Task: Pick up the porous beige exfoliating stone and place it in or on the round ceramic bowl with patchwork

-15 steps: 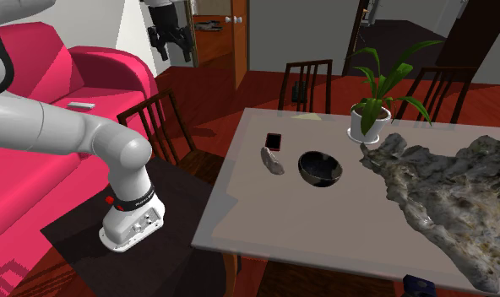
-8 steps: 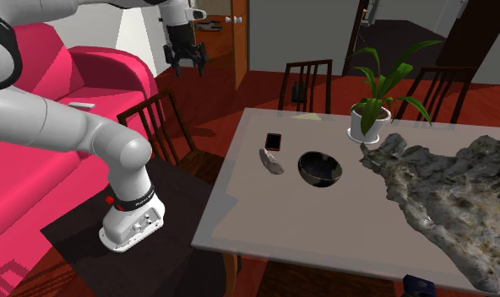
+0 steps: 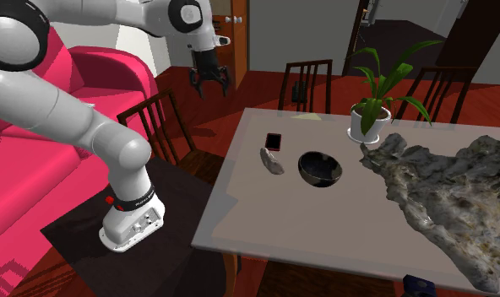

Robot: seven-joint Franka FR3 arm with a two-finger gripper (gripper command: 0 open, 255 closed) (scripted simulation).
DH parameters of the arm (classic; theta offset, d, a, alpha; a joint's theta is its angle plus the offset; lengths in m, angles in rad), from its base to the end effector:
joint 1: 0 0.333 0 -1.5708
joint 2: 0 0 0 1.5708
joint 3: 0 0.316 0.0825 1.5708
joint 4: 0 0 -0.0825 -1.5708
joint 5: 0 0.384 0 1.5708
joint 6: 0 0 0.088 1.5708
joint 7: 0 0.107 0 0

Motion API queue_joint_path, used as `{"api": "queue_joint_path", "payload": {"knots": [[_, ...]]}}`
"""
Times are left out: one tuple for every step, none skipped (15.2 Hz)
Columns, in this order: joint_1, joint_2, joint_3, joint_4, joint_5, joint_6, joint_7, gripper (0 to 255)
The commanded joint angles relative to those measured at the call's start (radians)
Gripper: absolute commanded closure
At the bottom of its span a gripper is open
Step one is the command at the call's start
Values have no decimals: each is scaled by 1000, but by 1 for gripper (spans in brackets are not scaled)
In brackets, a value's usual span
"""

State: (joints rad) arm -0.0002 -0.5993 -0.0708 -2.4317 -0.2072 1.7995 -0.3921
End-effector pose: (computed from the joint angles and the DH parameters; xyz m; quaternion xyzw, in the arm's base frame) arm 0.3652 -0.0460 0.5115 0.9783 0.1905 -0.0340 0.0747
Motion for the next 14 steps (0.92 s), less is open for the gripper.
{"api": "queue_joint_path", "payload": {"knots": [[-6, 44, -18, -22, -32, 55, -33, 0], [-10, 72, -27, -26, -48, 81, -49, 0], [-14, 101, -36, -28, -64, 106, -64, 0], [-19, 131, -44, -29, -80, 132, -79, 0], [-23, 162, -53, -29, -95, 158, -93, 0], [-27, 194, -61, -28, -111, 184, -107, 0], [-32, 227, -69, -26, -127, 210, -120, 0], [-37, 261, -77, -22, -143, 235, -133, 0], [-41, 296, -84, -16, -158, 260, -145, 0], [-46, 331, -92, -10, -174, 285, -157, 0], [-51, 367, -99, -2, -189, 309, -168, 0], [-56, 403, -105, 7, -205, 332, -178, 0], [-61, 440, -111, 17, -220, 355, -189, 0], [-66, 477, -117, 29, -235, 378, -198, 0]]}}
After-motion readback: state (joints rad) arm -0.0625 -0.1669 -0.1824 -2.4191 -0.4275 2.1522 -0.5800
